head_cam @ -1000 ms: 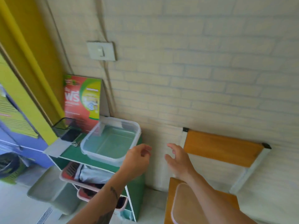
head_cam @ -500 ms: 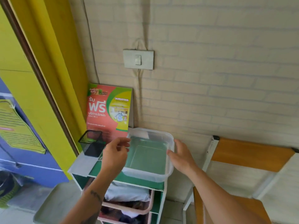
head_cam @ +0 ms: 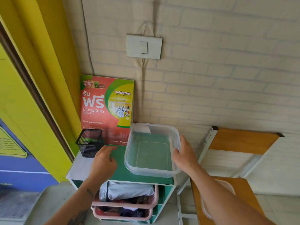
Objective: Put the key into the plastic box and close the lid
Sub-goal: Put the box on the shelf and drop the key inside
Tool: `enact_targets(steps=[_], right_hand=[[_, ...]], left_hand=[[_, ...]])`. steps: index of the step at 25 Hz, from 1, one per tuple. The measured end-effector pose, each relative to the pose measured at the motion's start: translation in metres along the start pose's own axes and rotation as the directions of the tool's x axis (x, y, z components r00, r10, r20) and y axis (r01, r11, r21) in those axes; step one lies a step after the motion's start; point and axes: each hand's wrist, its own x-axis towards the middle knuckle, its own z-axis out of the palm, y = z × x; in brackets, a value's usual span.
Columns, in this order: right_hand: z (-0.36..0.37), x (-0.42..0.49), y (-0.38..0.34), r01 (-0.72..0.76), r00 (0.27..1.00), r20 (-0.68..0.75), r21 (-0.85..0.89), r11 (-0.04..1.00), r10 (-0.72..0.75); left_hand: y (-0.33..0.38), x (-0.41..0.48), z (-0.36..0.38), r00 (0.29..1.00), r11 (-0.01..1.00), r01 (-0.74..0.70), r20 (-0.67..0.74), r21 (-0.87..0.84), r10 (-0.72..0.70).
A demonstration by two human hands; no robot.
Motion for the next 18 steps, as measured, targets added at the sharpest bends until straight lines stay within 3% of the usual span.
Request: enact_targets(steps=[6, 9, 11, 15, 18], right_hand=[[0.007, 0.0, -0.005, 0.006, 0.998, -0.064, -0.079, 0.997, -0.011], [0.012, -0.002, -0.005, 0.089, 0.991, -0.075, -0.217, 0.972, -0.108], [0.014, -0.002, -0.006, 0.08, 0.995, -0.037, -0.275, 0.958, -0.094], [0.013, -0.004, -0.008, 0.078, 0.995, -0.03, -0.306, 0.949, -0.091], [0.012, -0.005, -0.01, 0.078, 0.995, -0.03, -0.317, 0.945, -0.092]], left_hand=[[-0.013, 0.009, 0.01, 0.989, 0.978, -0.023, 0.146, 0.206, -0.007], [-0.019, 0.009, 0.013, 0.99, 0.948, -0.039, 0.139, 0.317, -0.006], [-0.023, 0.007, 0.015, 0.994, 0.934, -0.051, 0.109, 0.353, 0.013], [-0.025, 0.004, 0.014, 0.995, 0.917, -0.08, 0.09, 0.39, 0.049], [-0.025, 0.002, 0.012, 0.995, 0.928, -0.037, 0.098, 0.37, 0.0]])
